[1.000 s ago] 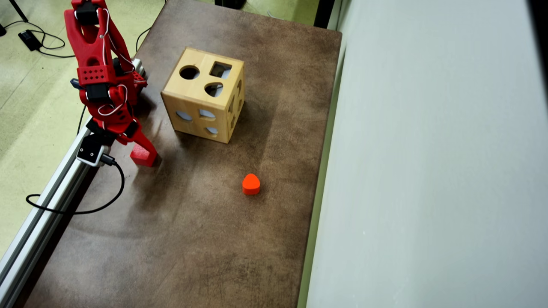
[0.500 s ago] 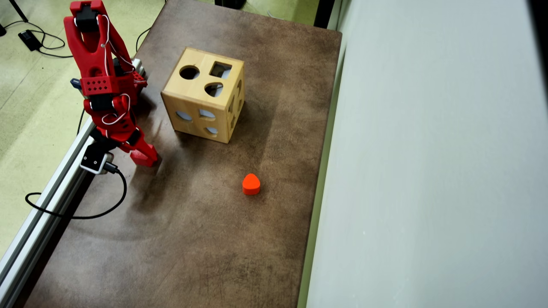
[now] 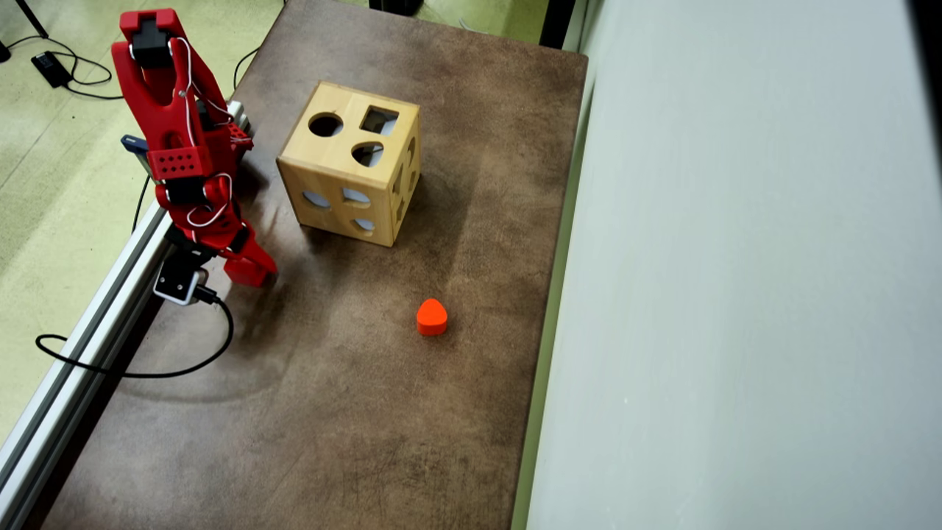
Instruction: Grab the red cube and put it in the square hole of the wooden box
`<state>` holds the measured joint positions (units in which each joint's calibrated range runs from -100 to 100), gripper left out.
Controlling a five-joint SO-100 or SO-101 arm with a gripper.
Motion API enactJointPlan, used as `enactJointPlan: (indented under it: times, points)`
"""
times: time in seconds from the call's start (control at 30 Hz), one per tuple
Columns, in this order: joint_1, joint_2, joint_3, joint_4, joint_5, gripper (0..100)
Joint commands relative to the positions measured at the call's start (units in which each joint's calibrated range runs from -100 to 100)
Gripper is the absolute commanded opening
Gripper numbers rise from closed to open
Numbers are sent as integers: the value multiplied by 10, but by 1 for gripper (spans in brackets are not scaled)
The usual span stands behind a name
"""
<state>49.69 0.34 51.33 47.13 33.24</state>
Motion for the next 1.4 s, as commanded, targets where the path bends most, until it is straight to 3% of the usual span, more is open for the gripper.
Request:
enactJointPlan:
  times: [0.0,0.5,0.97,1.37]
  points:
    - [0,-2,-12,0,3,35]
    - [3,-2,-5,-9,-1,34]
    - [2,-2,-6,-9,-2,1]
    - [3,-12,-12,-7,-2,2]
